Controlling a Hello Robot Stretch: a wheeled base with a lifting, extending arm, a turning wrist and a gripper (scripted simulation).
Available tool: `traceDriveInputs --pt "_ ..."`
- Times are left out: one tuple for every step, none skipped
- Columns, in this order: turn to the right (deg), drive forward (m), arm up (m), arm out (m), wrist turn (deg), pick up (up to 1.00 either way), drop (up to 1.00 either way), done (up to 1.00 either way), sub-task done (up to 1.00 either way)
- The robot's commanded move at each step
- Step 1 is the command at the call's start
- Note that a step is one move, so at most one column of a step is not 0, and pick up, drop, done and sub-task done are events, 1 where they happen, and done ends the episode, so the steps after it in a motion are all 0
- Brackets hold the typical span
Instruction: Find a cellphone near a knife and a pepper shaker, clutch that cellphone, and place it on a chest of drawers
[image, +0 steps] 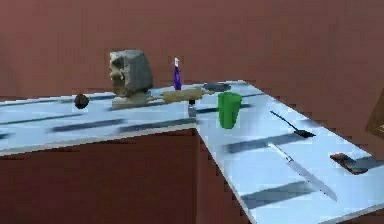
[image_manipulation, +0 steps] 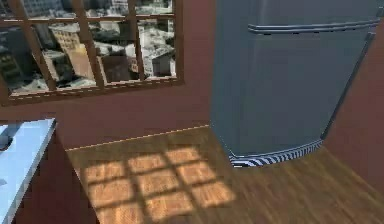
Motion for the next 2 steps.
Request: traceDriveInputs --pt "45.0 0.00 0.00 0.00 0.0 0.00 0.00 0.00 0.00" --pt "42.0 0.00 0.00 0.00 0.0 0.00 0.00 0.00 0.00"
